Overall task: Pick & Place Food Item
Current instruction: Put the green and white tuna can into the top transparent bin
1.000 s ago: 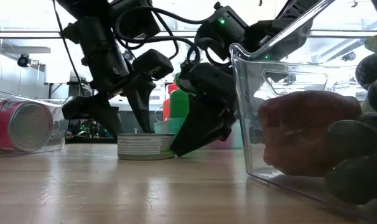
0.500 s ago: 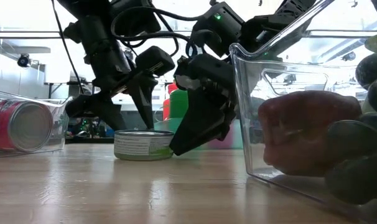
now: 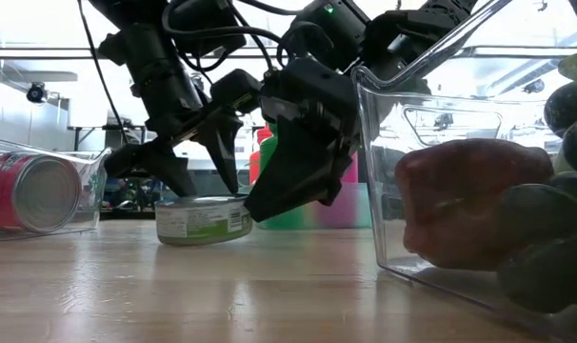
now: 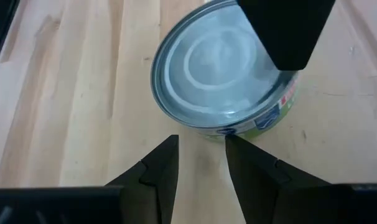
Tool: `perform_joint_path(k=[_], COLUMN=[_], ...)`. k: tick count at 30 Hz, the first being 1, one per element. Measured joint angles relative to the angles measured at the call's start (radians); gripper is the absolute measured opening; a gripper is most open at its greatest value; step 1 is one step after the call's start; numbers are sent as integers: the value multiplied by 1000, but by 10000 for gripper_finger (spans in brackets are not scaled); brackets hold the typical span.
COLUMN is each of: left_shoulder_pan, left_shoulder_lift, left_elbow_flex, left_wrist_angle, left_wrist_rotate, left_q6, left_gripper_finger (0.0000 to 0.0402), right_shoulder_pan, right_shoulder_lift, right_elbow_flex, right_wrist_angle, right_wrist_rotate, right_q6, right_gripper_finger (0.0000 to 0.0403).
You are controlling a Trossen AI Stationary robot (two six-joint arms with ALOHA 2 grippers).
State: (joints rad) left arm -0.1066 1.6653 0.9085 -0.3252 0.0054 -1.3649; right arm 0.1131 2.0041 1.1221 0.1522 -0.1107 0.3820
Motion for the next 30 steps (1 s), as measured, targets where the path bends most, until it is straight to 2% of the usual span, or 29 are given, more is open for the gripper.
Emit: perform_joint_path(k=[11,18,26,30], left_shoulder_pan=[5,16,9,-9], left_shoulder_lift=[-3,-62,-149,-149], left_elbow_flex=[0,8,7,5], left_wrist_angle=[4,-5,-105,-155], left_wrist_rotate=[7,25,201,224], left_q6=[0,8,-56,-110], left_gripper_finger=[216,216,216,216], right_shoulder_pan=[0,-7,-6,-6], right_shoulder_lift=[-2,-8,-5,-5], right_elbow_flex=[-16,-32,-36,-39], right_wrist_angle=[24,33,13,12], right_wrist_rotate=[5,13,11,12], right_q6=[-1,3,2,0], right_gripper_finger=[134,134,134,134])
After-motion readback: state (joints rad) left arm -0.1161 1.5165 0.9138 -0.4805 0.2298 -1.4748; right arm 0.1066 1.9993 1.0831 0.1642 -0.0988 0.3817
